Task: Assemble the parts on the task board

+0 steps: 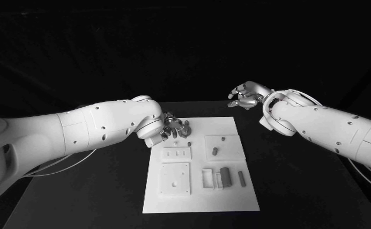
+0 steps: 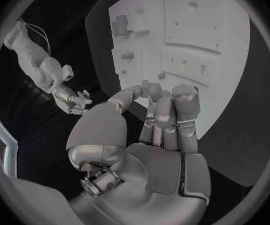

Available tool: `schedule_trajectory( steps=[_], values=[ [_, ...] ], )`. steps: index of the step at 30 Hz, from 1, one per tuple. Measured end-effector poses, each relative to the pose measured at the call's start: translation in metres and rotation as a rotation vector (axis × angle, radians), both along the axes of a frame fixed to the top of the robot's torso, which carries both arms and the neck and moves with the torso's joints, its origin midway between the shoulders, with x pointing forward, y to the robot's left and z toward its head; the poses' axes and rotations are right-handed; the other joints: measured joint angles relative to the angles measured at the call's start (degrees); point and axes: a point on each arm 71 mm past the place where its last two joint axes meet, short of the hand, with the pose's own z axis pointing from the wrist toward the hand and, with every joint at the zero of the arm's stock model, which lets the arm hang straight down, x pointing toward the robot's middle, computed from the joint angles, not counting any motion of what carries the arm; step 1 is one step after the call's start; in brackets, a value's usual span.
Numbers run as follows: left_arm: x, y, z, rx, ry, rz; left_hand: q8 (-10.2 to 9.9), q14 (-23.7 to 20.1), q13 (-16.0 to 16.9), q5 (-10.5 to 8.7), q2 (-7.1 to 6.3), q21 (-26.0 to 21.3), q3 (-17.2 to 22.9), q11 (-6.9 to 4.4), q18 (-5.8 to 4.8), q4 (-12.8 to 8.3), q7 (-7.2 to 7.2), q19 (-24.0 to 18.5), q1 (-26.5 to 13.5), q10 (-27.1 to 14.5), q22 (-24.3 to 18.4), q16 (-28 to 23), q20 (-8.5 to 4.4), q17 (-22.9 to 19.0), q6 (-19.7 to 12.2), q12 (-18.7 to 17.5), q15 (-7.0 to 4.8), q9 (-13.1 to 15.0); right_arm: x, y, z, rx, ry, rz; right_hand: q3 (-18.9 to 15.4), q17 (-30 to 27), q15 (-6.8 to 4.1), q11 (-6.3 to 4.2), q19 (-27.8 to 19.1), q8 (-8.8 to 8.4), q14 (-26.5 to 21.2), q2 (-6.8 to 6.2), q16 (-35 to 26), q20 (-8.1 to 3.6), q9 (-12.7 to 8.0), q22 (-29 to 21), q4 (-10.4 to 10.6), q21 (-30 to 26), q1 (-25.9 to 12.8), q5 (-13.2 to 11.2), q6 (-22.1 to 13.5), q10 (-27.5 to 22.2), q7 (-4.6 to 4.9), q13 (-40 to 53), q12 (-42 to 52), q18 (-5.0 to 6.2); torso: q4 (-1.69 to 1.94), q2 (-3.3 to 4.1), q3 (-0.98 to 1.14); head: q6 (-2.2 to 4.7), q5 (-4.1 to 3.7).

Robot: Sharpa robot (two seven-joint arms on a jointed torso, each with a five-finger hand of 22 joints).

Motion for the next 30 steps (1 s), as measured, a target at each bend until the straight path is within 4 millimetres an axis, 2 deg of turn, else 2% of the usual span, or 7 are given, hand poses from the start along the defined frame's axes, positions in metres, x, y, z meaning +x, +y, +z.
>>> schedule_trajectory(
  steps=[8, 18, 19, 20, 28, 30],
  values=[
    [0.006, -0.006, 0.000, 0.045, -0.003, -0.030, 0.65, 0.18, 0.00, 3.24, 0.09, 0.00, -0.01, 0.00, -0.15, -0.01, 0.00, -0.02, -0.10, 0.00, 0.14, 0.00, -0.43, 0.02, 0.00, 0.68, -0.18, 0.00, 0.002, -0.001, 0.000, 0.006, 0.002, -0.008, 0.00, 0.00, 0.01, -0.01, 0.00, 0.00, -0.01, 0.00, 0.00, 0.00, 0.00, 0.00, 0.00, 0.00, 0.00, 0.00, 0.03, 0.01, -0.03, -0.05, 0.00, 0.00, -0.01, 0.00, 0.03, -0.77, -0.04],
    [0.008, -0.004, -0.003, 0.082, -0.011, -0.039, 0.89, 0.39, 0.02, 3.53, 0.51, 0.01, -0.02, -0.01, -0.17, -0.02, 0.00, 0.15, -0.72, -0.01, 0.31, 0.36, -0.60, 0.20, 0.00, 1.27, -0.39, 0.05, 0.001, 0.001, 0.002, 0.012, 0.003, -0.005, 0.16, -0.06, 0.07, -0.10, -0.01, 0.00, -0.06, 0.00, 0.00, 0.01, 0.00, 0.00, 0.16, 0.00, 0.00, 0.28, 0.04, 0.10, -0.03, -0.06, 0.00, 0.00, 0.04, 0.07, 0.04, -1.58, 0.23],
    [0.008, -0.003, -0.004, 0.085, -0.012, -0.039, 0.96, 0.39, -0.06, 4.48, 0.51, 0.01, -0.02, -0.01, -0.17, -0.02, 0.00, 0.19, -0.85, -0.01, 0.34, 0.50, -0.63, 0.25, 0.00, 1.40, -0.39, 0.06, 0.001, 0.002, 0.002, 0.012, 0.003, -0.004, 0.16, -0.06, 0.08, -0.10, -0.01, 0.00, -0.07, 0.00, 0.00, 0.01, 0.00, 0.00, 0.16, 0.00, 0.00, 0.62, 0.04, 0.10, -0.04, -0.13, 0.00, 0.00, 0.05, 0.06, 0.03, -1.68, 0.22],
    [0.008, -0.003, -0.005, 0.087, -0.011, -0.040, 0.96, 0.39, -0.13, 4.68, 0.44, 0.01, -0.08, -0.01, -0.17, -0.08, 0.00, 0.19, -0.94, -0.01, 0.34, 0.63, -0.63, 0.28, 0.00, 1.45, -0.39, 1.17, 0.001, 0.002, 0.002, 0.012, 0.003, -0.003, 0.16, -0.06, 0.09, -0.10, -0.01, 0.00, -0.08, 0.00, 0.00, 0.01, -0.01, 0.00, 0.16, 0.00, 0.00, 0.67, 0.04, 0.10, -0.04, -0.13, 0.00, 0.00, 0.06, 0.06, 0.02, -1.77, 0.22],
    [0.006, 0.001, -0.014, 0.109, -0.006, -0.040, 1.18, 0.70, -0.66, 6.90, 0.12, 0.04, -0.09, -0.01, -0.19, -0.09, 0.00, -0.02, -1.79, -0.01, 0.39, 1.07, -0.84, 0.58, 0.00, 1.81, -0.69, 2.68, 0.002, 0.001, 0.002, 0.011, 0.003, -0.007, 0.16, -0.05, 0.10, -0.10, -0.01, 0.00, -0.09, 0.00, 0.00, 0.01, -0.05, 0.00, 0.16, 0.00, 0.00, 0.92, 0.04, 0.10, -0.04, -0.13, 0.00, 0.00, 0.11, 0.01, -0.05, -2.16, 0.22],
    [0.004, 0.001, -0.019, 0.114, -0.001, -0.040, 2.08, 0.69, -0.78, 7.33, 0.03, 0.04, -0.10, -0.01, -0.19, -0.10, 0.00, -0.02, -2.34, -0.01, 0.39, 1.08, -0.84, 0.60, 0.00, 2.08, -0.70, 2.97, 0.002, 0.000, 0.002, 0.011, 0.003, -0.009, 0.16, -0.05, 0.10, -0.10, -0.01, 0.00, -0.09, 0.00, 0.00, 0.02, -0.05, 0.00, 0.16, 0.00, 0.00, 0.92, 0.04, 0.10, -0.04, -0.13, 0.00, 0.00, 0.11, 0.00, -0.07, -2.28, 0.27]
  ],
)
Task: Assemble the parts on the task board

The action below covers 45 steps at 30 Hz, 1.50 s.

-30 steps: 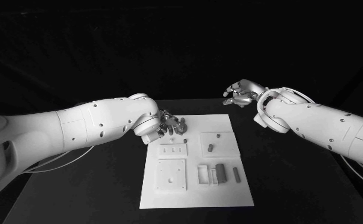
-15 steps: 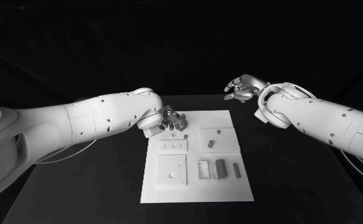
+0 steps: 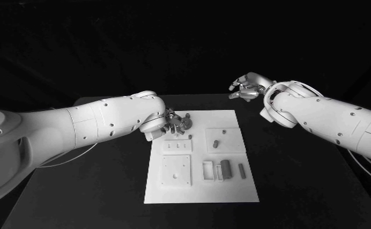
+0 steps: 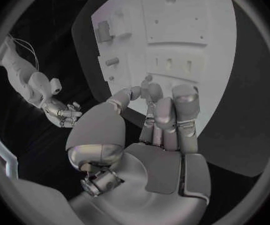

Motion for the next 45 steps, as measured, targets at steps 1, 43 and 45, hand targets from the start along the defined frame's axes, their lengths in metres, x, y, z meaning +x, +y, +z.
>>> schedule_trajectory(
  steps=[1, 43, 45],
  values=[
    [-0.001, 0.000, -0.002, 0.002, 0.002, 0.000, 0.11, 0.00, -0.08, 0.07, -0.03, 0.00, 0.00, 0.00, 0.00, 0.00, 0.00, 0.00, -0.10, 0.00, 0.00, 0.00, 0.00, 0.00, 0.00, 0.01, 0.00, 0.01, 0.000, 0.000, 0.000, 0.000, 0.000, -0.001, 0.00, 0.00, 0.00, 0.00, 0.00, 0.00, 0.00, 0.00, 0.00, 0.00, 0.00, 0.00, 0.00, 0.00, 0.00, 0.00, 0.00, 0.00, 0.00, 0.00, 0.00, 0.00, 0.00, 0.00, 0.00, -0.03, 0.01],
    [-0.016, 0.012, -0.034, 0.072, -0.008, -0.019, 3.32, 0.29, -0.91, 0.06, -0.57, 0.01, 0.11, -0.09, 0.00, -0.08, 0.00, 0.00, -1.39, -0.09, 0.03, 0.44, 0.06, 0.21, 0.00, 0.83, -0.29, 0.28, 0.001, 0.004, -0.001, -0.002, 0.011, 0.009, 0.00, -0.10, 0.20, 0.11, -0.10, 0.00, -0.01, 0.00, 0.00, 0.10, -0.04, 0.00, 0.00, 0.00, 0.00, 0.63, 0.10, -0.11, -0.10, -0.10, 0.00, 0.00, -0.14, 0.07, 0.04, -0.78, -0.20],
    [-0.016, 0.012, -0.034, 0.077, -0.012, -0.023, 3.33, 0.30, -0.94, 0.05, -0.57, 0.01, 0.11, -0.09, -0.01, -0.09, 0.00, 0.00, -1.40, -0.09, 0.03, 0.50, 0.06, 0.24, 0.00, 0.83, -0.29, 0.26, 0.001, 0.005, -0.001, -0.002, 0.011, 0.010, 0.00, -0.10, 0.20, 0.11, -0.10, 0.00, -0.01, 0.00, 0.00, 0.11, -0.04, 0.00, 0.00, 0.00, 0.00, 0.64, 0.10, -0.11, -0.10, -0.10, 0.00, 0.00, -0.15, 0.07, 0.03, -0.79, -0.21]
  ],
)
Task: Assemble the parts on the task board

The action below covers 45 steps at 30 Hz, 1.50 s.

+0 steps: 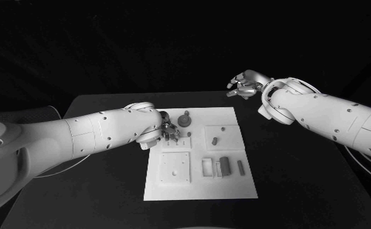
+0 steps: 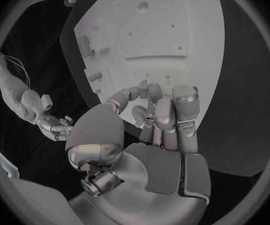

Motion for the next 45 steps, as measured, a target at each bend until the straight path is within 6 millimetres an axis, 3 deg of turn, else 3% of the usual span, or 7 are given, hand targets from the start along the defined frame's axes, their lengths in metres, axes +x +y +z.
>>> schedule_trajectory(
  steps=[9, 27, 45],
  values=[
    [0.000, -0.001, 0.001, 0.017, -0.013, -0.017, 0.89, 0.00, -0.05, -0.21, -0.07, 0.00, 0.01, -0.01, 0.00, -0.01, 0.00, -0.03, -0.53, 0.00, -0.06, 0.17, -0.02, 0.03, 0.00, 0.00, 0.00, -0.05, 0.000, 0.001, 0.000, 0.000, 0.002, 0.002, 0.00, 0.00, 0.01, -0.01, -0.02, 0.00, 0.00, 0.00, 0.00, 0.02, 0.00, 0.00, 0.00, 0.00, 0.00, 0.00, 0.07, 0.01, -0.07, -0.05, 0.00, 0.00, 0.00, -0.03, 0.07, -0.15, -0.23],
    [-0.004, -0.014, 0.002, 0.039, -0.031, -0.074, 2.33, 0.22, -0.17, -0.45, -0.05, 0.00, 0.02, -0.02, 0.00, -0.01, -0.01, 0.07, -0.50, 0.01, -0.11, 0.43, -0.17, 0.30, 0.01, 0.24, -0.21, -0.20, -0.001, 0.004, 0.000, 0.000, 0.007, 0.011, 0.00, 0.00, 0.01, -0.02, -0.09, 0.00, 0.00, 0.00, 0.00, 0.09, 0.01, 0.00, 0.00, 0.00, 0.00, 0.00, 0.09, 0.02, -0.08, -0.05, 0.00, 0.00, 0.04, -0.02, 0.01, -0.47, -0.38],
    [-0.005, -0.015, 0.002, 0.075, -0.052, -0.105, 2.89, 0.21, -0.36, -0.42, -0.06, 0.01, 0.09, -0.02, 0.00, 0.07, -0.01, 0.06, -0.49, 0.01, -0.11, 0.67, -0.17, 0.52, 0.01, 0.49, -0.21, -0.33, -0.002, 0.005, 0.000, 0.000, 0.009, 0.015, 0.00, -0.04, 0.03, 0.10, -0.09, 0.00, 0.00, 0.00, 0.00, 0.09, 0.01, 0.00, 0.00, 0.00, 0.00, 0.00, 0.09, -0.10, -0.08, -0.10, 0.00, 0.00, 0.07, -0.01, 0.01, -0.62, -0.35]
  ],
)
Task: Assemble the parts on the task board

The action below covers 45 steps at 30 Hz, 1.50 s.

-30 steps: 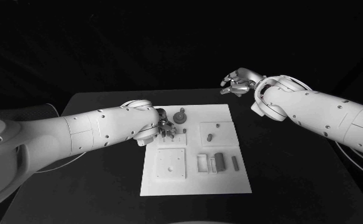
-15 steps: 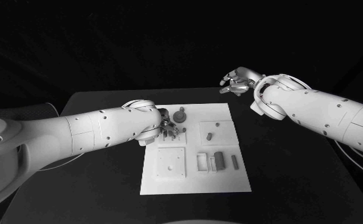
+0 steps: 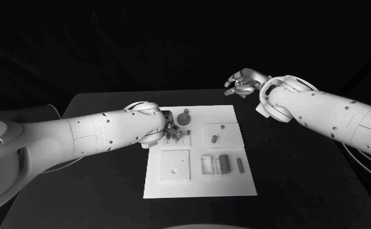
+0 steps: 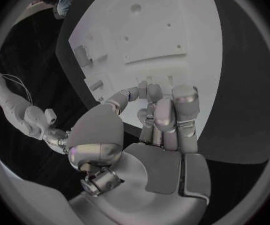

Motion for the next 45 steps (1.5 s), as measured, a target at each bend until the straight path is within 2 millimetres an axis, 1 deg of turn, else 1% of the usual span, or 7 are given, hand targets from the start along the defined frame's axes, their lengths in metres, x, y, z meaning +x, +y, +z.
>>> schedule_trajectory(
  steps=[3, 8, 13, 23, 29, 35, 45],
  values=[
    [-0.0003, 0.0000, -0.0007, 0.006, -0.001, -0.004, 0.33, 0.05, -0.02, 0.00, 0.00, 0.00, 0.00, 0.00, 0.00, 0.00, 0.00, 0.00, 0.00, 0.00, -0.06, 0.09, 0.00, 0.00, 0.00, 0.02, -0.06, -0.01, 0.0000, 0.0001, 0.0000, 0.000, 0.001, 0.000, 0.00, 0.00, 0.02, 0.00, 0.00, 0.00, -0.10, 0.00, 0.00, 0.00, 0.00, 0.00, 0.00, 0.00, 0.00, 0.00, 0.00, 0.00, 0.00, 0.00, 0.00, 0.00, 0.00, 0.00, -0.01, 0.10, 0.00],
    [-0.0011, 0.0001, -0.0024, 0.013, -0.002, -0.009, 0.34, 0.32, -0.06, 0.28, 0.00, 0.01, 0.00, 0.00, 0.00, 0.00, 0.00, 0.00, 0.00, 0.00, -0.06, 0.39, 0.00, -0.01, 0.00, 0.35, -0.32, -0.05, -0.0001, 0.0003, -0.0001, -0.002, 0.001, 0.001, 0.00, 0.00, -0.07, 0.00, -0.01, 0.00, -0.24, 0.00, 0.00, 0.00, 0.00, 0.00, 0.00, 0.00, 0.00, 0.00, 0.00, 0.00, 0.00, 0.00, 0.00, 0.00, 0.00, -0.01, -0.03, 0.20, 0.02],
    [-0.0016, 0.0001, -0.0035, 0.017, -0.001, -0.011, 0.56, 0.32, -0.10, 0.31, -0.01, 0.01, -0.01, -0.01, 0.00, -0.01, -0.01, -0.01, 0.00, 0.01, -0.06, 0.39, 0.00, 0.09, 0.01, 0.36, -0.32, -0.15, -0.0003, 0.0009, -0.0001, -0.002, 0.001, 0.004, 0.00, 0.00, -0.07, 0.00, -0.01, 0.00, -0.24, 0.00, 0.00, 0.00, 0.00, 0.00, 0.00, 0.00, 0.00, 0.00, 0.00, 0.00, 0.00, 0.01, 0.00, 0.00, 0.01, -0.01, -0.04, 0.07, 0.05],
    [-0.0020, -0.0002, -0.0048, 0.021, 0.001, -0.014, 0.67, 0.32, -0.16, 0.31, -0.01, 0.01, -0.02, -0.01, 0.00, -0.02, -0.04, -0.01, 0.01, 0.01, -0.05, 0.65, 0.00, 0.15, 0.05, 0.57, -0.32, -0.16, -0.0004, 0.0008, -0.0002, -0.004, 0.002, 0.004, 0.00, 0.01, -0.05, -0.01, -0.01, 0.00, -0.22, 0.00, 0.00, 0.01, -0.05, 0.00, 0.00, 0.00, 0.00, 0.00, 0.00, 0.01, 0.00, 0.01, 0.00, 0.00, 0.01, -0.02, -0.03, 0.02, 0.01],
    [-0.0025, -0.0008, -0.0063, 0.022, 0.003, -0.014, 1.00, 0.31, -0.16, 0.23, -0.04, 0.01, -0.08, -0.01, 0.00, -0.08, -0.09, -0.02, 0.04, 0.01, -0.10, 0.65, 0.00, 0.15, 0.09, 0.57, -0.31, -0.21, -0.0005, 0.0012, -0.0002, -0.004, 0.003, 0.005, 0.00, 0.01, -0.04, -0.01, -0.01, 0.00, -0.22, 0.00, 0.00, 0.01, -0.05, 0.00, 0.00, 0.00, 0.00, 0.00, 0.00, 0.01, -0.01, -0.05, 0.00, 0.00, -0.02, -0.02, -0.04, 0.02, 0.01],
    [-0.0027, -0.0031, -0.0068, 0.023, 0.003, -0.019, 1.26, 0.31, -0.22, 0.45, 0.12, 0.01, -0.09, -0.01, 0.00, -0.09, -0.11, -0.10, -0.12, 0.01, -0.10, 0.67, -0.07, 0.23, 0.11, 0.56, -0.31, -0.23, -0.0005, 0.0017, -0.0002, -0.005, 0.003, 0.006, 0.00, -0.04, -0.04, -0.02, -0.01, 0.00, -0.21, 0.00, 0.00, 0.01, -0.05, 0.00, 0.00, 0.00, 0.00, 0.00, 0.01, 0.01, -0.01, -0.04, 0.00, 0.00, -0.03, -0.02, -0.03, -0.13, -0.04],
    [-0.0022, -0.0008, -0.0089, 0.030, 0.002, -0.015, 1.89, 0.44, -0.31, 0.44, 0.26, 0.21, 0.08, -0.02, 0.00, 0.08, -0.12, -0.18, -0.26, 0.01, -0.15, 1.09, 0.01, 0.35, 0.12, 0.79, -0.44, -0.25, -0.0007, 0.0017, -0.0002, -0.005, 0.003, 0.007, 0.00, -0.04, -0.03, -0.03, -0.01, 0.00, -0.21, 0.00, 0.00, 0.01, -0.04, 0.00, 0.00, 0.00, 0.00, 0.23, 0.01, 0.03, -0.01, -0.04, 0.00, 0.00, 0.00, -0.01, -0.02, -0.24, -0.08]
  ],
)
